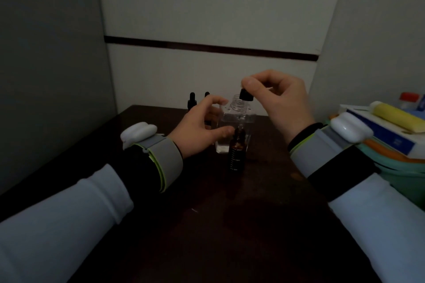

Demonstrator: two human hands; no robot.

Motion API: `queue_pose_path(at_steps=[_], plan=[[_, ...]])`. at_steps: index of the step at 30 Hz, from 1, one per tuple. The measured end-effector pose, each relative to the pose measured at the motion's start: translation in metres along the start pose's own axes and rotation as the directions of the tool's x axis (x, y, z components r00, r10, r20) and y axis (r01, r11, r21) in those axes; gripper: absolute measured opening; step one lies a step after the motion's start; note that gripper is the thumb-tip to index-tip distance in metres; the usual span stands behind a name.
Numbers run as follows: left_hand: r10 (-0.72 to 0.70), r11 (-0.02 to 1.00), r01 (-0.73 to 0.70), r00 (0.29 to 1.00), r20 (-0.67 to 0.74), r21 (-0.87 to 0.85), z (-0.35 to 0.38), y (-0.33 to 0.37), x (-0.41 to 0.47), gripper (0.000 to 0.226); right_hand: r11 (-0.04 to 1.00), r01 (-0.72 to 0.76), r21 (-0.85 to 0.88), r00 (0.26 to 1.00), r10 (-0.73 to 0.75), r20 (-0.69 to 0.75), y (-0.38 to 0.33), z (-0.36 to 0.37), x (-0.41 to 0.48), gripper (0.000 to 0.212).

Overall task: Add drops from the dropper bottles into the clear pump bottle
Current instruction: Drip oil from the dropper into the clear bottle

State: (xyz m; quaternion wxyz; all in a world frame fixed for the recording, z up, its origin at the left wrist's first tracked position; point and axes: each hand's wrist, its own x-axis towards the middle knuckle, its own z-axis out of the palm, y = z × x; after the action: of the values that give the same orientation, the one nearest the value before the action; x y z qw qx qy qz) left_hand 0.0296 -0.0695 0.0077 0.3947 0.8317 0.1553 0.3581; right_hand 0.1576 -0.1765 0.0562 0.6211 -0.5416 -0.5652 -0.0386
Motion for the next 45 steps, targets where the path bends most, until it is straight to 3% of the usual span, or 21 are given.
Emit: queue_pose_path(at_steps=[17, 24, 29, 32, 38, 45], plan=[[-0.004, 1.000, 0.004, 1.000, 0.004, 0.009, -0.001, 0.000, 0.000, 0.050, 0.999, 0.025, -0.021, 0.999, -0.024, 0.041, 0.002, 0.000, 0.000, 0.008], [-0.005, 1.000, 0.005, 1.000, 0.014, 0.007, -0.002, 0.003, -0.002, 0.050, 0.988, 0.114, 0.108, 0.968, -0.086, -0.235, -0.010, -0.005, 0.004, 0.010], [-0.002, 1.000, 0.002, 1.000, 0.015, 0.004, -0.002, 0.005, -0.004, 0.049, 0.982, 0.161, 0.097, 0.937, -0.122, -0.326, -0.010, -0.004, 0.005, 0.006], [0.002, 1.000, -0.002, 1.000, 0.027, 0.006, -0.003, 0.006, -0.004, 0.049, 0.981, 0.178, 0.072, 0.942, -0.148, -0.300, -0.007, -0.001, 0.005, 0.005], [0.001, 1.000, -0.001, 0.999, 0.036, 0.000, -0.003, 0.007, -0.004, 0.049, 0.984, 0.131, -0.117, 0.985, -0.143, -0.099, 0.007, 0.007, -0.001, 0.017], [0.003, 1.000, -0.003, 0.999, 0.041, -0.002, -0.003, 0.007, -0.003, 0.049, 0.991, 0.095, -0.097, 0.993, -0.101, -0.056, 0.010, 0.007, -0.002, 0.015]])
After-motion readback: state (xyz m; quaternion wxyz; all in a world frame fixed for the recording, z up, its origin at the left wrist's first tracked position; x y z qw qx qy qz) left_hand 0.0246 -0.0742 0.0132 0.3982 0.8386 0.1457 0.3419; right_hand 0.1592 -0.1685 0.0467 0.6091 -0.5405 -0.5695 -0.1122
